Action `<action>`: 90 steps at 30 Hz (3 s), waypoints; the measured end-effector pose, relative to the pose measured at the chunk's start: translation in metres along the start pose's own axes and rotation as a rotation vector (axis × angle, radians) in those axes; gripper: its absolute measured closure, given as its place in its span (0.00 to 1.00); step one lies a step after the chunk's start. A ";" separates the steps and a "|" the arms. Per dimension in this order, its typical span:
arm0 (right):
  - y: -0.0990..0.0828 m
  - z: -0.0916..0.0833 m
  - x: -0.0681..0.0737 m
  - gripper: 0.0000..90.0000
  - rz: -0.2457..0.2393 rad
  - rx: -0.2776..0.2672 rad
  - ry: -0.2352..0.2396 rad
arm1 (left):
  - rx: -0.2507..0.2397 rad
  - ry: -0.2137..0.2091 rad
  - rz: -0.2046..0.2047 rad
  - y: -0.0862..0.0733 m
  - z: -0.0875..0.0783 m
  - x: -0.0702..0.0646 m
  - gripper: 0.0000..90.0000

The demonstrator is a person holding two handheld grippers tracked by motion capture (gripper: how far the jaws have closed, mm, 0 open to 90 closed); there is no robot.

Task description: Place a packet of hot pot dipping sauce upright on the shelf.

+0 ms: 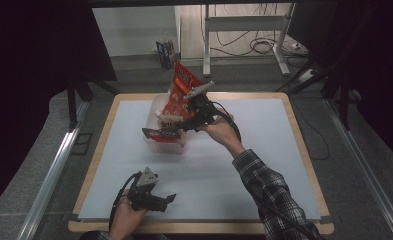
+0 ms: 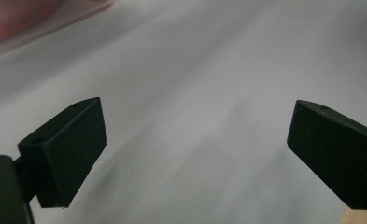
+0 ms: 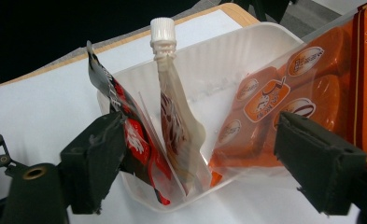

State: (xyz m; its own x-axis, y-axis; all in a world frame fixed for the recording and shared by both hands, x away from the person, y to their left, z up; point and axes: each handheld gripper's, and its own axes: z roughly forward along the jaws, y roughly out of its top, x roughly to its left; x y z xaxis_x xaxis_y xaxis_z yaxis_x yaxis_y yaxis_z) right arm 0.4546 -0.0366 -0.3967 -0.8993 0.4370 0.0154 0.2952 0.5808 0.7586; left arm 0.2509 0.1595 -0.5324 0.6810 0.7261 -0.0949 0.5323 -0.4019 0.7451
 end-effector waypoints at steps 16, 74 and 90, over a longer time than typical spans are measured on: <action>-0.010 -0.010 0.004 0.10 -0.008 -0.002 0.016 | 0.010 0.005 0.013 0.000 0.001 -0.001 0.05; -0.067 -0.034 0.024 0.00 0.045 -0.081 -0.023 | 0.024 -0.015 0.038 0.001 0.003 -0.006 0.05; -0.090 -0.046 0.039 0.00 0.041 -0.094 0.012 | 0.034 -0.018 0.054 0.001 0.005 -0.008 0.05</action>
State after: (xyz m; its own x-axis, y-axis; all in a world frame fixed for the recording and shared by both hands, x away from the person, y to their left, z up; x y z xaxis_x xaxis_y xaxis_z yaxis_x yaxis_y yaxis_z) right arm 0.3781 -0.1034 -0.4342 -0.8909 0.4509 0.0551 0.3011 0.4954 0.8148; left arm 0.2482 0.1505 -0.5340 0.7177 0.6932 -0.0671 0.5112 -0.4589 0.7267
